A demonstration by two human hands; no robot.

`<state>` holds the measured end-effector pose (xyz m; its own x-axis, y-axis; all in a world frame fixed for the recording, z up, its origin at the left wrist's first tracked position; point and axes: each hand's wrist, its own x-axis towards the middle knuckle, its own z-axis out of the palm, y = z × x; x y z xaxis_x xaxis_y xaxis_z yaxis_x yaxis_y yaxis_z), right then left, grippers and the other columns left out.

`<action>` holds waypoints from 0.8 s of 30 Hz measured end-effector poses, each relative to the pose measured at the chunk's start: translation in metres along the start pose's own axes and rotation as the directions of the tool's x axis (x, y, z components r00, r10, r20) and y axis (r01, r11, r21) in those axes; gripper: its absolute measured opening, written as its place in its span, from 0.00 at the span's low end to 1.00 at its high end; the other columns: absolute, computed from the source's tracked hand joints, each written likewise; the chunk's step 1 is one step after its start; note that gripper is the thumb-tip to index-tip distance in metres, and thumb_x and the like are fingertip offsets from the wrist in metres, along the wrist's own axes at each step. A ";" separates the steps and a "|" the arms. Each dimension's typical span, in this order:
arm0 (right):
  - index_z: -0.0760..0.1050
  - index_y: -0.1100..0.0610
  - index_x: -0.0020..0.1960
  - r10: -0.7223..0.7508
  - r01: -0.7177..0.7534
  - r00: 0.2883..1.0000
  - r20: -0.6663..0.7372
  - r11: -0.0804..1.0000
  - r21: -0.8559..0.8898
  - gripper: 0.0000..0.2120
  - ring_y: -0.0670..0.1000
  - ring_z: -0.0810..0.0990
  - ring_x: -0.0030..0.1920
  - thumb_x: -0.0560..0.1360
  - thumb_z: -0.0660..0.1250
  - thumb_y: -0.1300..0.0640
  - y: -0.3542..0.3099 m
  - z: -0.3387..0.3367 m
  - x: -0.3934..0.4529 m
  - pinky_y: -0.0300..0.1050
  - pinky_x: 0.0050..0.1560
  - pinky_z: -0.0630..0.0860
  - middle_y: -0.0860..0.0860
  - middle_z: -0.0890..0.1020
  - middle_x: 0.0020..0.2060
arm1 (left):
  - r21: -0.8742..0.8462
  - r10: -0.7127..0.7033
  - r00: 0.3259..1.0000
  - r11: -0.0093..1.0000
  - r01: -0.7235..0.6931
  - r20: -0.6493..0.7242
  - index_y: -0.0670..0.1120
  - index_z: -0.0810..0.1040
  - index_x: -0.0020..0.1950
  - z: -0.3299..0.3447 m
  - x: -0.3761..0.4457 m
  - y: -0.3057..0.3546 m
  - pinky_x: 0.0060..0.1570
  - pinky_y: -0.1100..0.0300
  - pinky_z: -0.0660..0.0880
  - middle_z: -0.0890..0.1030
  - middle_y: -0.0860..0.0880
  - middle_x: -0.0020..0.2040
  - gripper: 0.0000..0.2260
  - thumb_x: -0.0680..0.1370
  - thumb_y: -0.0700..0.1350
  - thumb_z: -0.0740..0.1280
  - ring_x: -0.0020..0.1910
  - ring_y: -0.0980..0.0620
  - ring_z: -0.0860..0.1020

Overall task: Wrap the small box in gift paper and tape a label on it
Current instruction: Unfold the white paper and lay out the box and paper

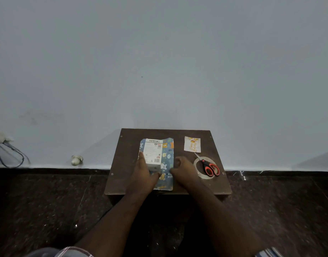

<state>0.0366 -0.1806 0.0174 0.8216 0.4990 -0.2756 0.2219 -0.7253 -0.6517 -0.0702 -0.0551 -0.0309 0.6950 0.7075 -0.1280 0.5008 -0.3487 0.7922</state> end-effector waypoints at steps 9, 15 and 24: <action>0.79 0.53 0.64 0.058 -0.051 0.998 -0.027 0.978 0.201 0.21 0.49 0.83 0.55 0.72 0.70 0.62 0.003 0.021 0.014 0.48 0.56 0.80 0.51 0.84 0.58 | 0.104 -0.127 0.988 0.985 0.136 -0.090 0.49 0.60 0.75 0.003 0.015 0.010 0.56 0.44 0.78 0.77 0.47 0.66 0.41 0.69 0.67 0.69 0.62 0.44 0.78; 0.80 0.57 0.63 0.068 -0.015 0.980 -0.186 0.962 0.272 0.20 0.51 0.82 0.54 0.73 0.65 0.66 0.009 -0.010 0.016 0.46 0.54 0.79 0.53 0.84 0.56 | 0.029 -0.112 0.990 0.993 0.115 -0.088 0.50 0.64 0.70 -0.005 0.016 0.009 0.57 0.44 0.78 0.78 0.48 0.65 0.36 0.68 0.64 0.70 0.62 0.44 0.78; 0.81 0.46 0.52 0.163 0.070 0.940 -0.300 0.768 0.637 0.19 0.50 0.86 0.48 0.73 0.65 0.69 0.034 -0.070 0.007 0.53 0.47 0.84 0.49 0.86 0.53 | 0.104 -0.076 0.985 0.990 0.093 -0.157 0.45 0.64 0.78 -0.014 0.014 0.028 0.68 0.43 0.69 0.72 0.45 0.73 0.36 0.75 0.58 0.71 0.71 0.41 0.69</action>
<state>0.0863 -0.2347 0.0429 0.9661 0.2079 -0.1531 -0.1063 -0.2201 -0.9697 -0.0532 -0.0465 -0.0022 0.5653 0.8196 -0.0929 0.6146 -0.3433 0.7102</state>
